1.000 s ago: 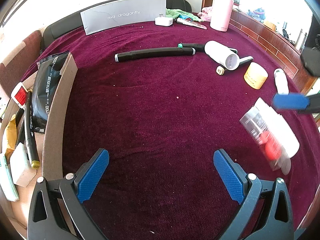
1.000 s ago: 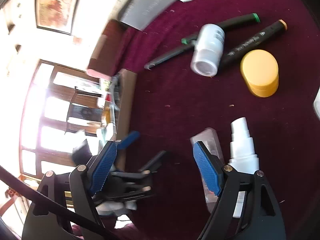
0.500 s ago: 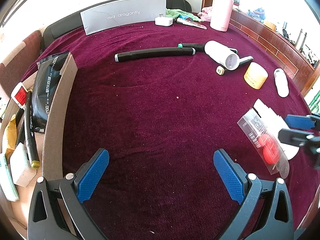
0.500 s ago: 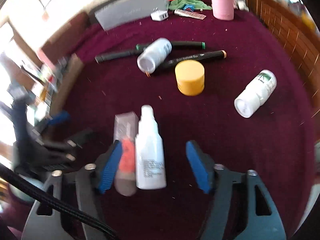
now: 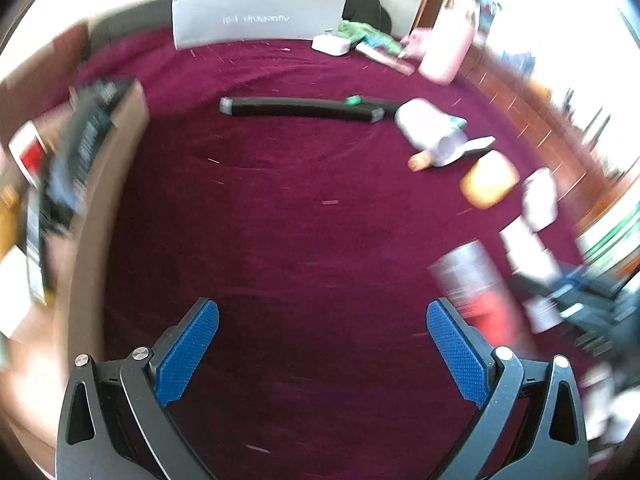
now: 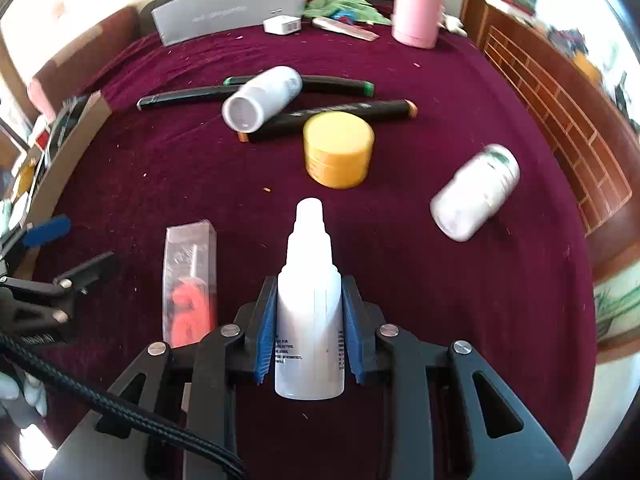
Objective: Organize objects
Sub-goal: 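Grasp the white spray bottle with the right tool, then grasp the clear package with red item using the left tool while the right holds the bottle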
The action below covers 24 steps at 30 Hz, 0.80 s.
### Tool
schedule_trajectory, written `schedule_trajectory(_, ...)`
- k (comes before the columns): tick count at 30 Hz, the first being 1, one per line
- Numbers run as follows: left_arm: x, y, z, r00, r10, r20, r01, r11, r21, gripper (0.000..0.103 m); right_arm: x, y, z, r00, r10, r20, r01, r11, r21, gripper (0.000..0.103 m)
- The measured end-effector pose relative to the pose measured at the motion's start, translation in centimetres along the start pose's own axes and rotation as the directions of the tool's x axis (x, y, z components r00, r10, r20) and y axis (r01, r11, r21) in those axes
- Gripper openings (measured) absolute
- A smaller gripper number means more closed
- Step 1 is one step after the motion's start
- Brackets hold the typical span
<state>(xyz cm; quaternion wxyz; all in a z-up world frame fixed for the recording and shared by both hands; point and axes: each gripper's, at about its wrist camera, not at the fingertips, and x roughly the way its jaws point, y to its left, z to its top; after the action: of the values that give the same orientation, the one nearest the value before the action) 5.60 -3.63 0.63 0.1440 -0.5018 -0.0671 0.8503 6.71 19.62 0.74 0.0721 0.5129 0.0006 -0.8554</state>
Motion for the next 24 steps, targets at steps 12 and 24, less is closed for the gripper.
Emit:
schedule_trajectory(12, 2.5, -8.3, 0.1, 0.998, 0.069, -0.016, -0.066, 0.99, 0.128, 0.101, -1.2, -3.2, -1.6, 0.996, 0.081, 0.026, -0.084, 0.991, 0.102, 0.027)
schedule_trajectory(24, 2.3, -9.3, -0.1, 0.99, 0.142, -0.025, -0.125, 0.932, 0.341, 0.05, -1.5, -4.6, -2.0, 0.994, 0.097, 0.045, -0.102, 0.987, 0.126, 0.027)
